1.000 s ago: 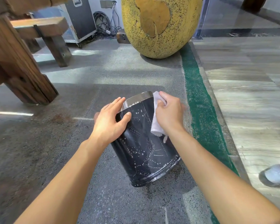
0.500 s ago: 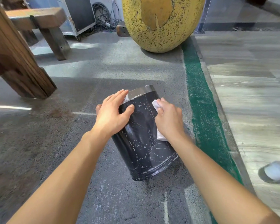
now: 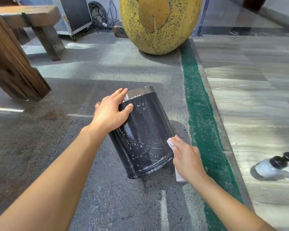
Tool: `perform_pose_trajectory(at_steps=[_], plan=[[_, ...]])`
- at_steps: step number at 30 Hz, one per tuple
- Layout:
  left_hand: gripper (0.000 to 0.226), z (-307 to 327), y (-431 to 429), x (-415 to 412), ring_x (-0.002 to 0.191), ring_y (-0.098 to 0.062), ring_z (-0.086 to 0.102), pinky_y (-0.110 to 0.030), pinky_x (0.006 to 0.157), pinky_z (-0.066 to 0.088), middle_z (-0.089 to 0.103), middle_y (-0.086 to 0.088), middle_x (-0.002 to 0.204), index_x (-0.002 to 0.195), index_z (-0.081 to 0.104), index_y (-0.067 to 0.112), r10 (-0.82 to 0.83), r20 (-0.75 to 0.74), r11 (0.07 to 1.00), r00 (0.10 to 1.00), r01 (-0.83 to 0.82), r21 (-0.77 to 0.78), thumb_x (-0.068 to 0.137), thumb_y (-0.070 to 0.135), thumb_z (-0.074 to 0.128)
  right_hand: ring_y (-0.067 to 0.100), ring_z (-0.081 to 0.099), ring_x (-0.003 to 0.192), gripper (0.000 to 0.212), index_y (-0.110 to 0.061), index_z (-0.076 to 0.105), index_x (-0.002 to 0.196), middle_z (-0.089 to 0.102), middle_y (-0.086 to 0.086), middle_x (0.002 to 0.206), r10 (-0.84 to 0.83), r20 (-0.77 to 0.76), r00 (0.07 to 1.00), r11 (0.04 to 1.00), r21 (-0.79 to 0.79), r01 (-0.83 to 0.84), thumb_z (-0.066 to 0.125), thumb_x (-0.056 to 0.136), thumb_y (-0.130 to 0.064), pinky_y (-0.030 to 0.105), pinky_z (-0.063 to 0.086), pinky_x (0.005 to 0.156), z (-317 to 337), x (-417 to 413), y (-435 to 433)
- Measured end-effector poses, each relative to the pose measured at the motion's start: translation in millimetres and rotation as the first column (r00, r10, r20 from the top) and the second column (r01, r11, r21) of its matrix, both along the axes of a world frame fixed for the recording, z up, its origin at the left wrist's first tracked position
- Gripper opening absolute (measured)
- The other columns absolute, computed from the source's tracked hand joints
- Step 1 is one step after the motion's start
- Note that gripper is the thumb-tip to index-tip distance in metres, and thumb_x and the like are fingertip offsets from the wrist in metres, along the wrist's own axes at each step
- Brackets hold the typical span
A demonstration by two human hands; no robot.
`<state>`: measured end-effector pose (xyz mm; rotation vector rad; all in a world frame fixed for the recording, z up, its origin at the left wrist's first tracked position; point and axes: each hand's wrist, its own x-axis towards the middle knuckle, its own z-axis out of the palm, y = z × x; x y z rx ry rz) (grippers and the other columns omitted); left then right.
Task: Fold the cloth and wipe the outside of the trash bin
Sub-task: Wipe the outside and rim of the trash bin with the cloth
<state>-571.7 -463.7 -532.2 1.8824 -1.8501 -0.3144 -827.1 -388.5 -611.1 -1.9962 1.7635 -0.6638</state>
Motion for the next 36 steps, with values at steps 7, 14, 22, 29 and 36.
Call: perform_pose_trajectory(at_steps=[7,14,22,29,36], plan=[[0.059,4,1,1,0.152,-0.017,0.014,-0.058,0.119,0.016,0.022,0.017,0.162,0.151,0.031,0.041,-0.081,-0.006,0.996,0.997,0.081,0.025,0.095,0.048,0.049,0.008,0.048,0.128,0.045,-0.023,0.059,0.13,0.046,-0.004,0.144,0.148,0.001,0.989,0.978,0.15,-0.147,0.051,0.093,0.0,0.005,0.022,0.102,-12,-31,23],[0.061,6,2,-14,0.153,-0.019,0.006,-0.053,0.122,0.004,0.016,0.017,0.163,0.151,0.028,0.043,-0.196,0.043,0.98,0.98,0.197,-0.015,0.095,0.044,0.051,0.014,0.068,0.085,0.042,-0.03,0.059,0.12,0.056,-0.004,0.135,0.104,0.035,0.994,0.989,-0.109,-0.1,0.054,0.091,0.0,0.032,0.059,0.078,39,-36,-37],[0.056,8,-1,-30,0.152,-0.016,0.009,-0.05,0.122,0.004,0.018,0.02,0.162,0.148,0.033,0.044,-0.24,0.085,0.968,0.967,0.245,-0.058,0.095,0.042,0.051,-0.004,0.036,0.126,0.029,-0.022,0.07,0.111,0.062,-0.002,0.128,0.106,0.105,0.989,0.965,-0.252,-0.077,0.056,0.092,-0.005,-0.011,0.014,0.088,83,-12,-100],[0.065,9,-3,-29,0.153,-0.018,0.007,-0.053,0.122,0.004,0.016,0.016,0.163,0.151,0.028,0.041,-0.232,0.079,0.972,0.97,0.233,-0.011,0.091,0.043,0.052,0.017,0.053,0.123,0.036,-0.015,0.07,0.113,0.062,0.008,0.128,0.135,0.06,0.989,0.972,-0.201,-0.121,0.053,0.09,0.007,-0.001,0.021,0.101,46,-11,-71],[0.064,9,-11,-27,0.152,-0.023,0.012,-0.054,0.121,0.011,0.017,0.013,0.164,0.151,0.029,0.041,-0.177,0.103,0.984,0.979,0.177,0.004,0.092,0.045,0.052,0.016,0.048,0.128,0.043,-0.012,0.064,0.123,0.053,0.008,0.136,0.247,-0.07,0.967,0.967,-0.055,-0.251,0.053,0.088,0.011,0.0,0.016,0.103,2,-31,-18]])
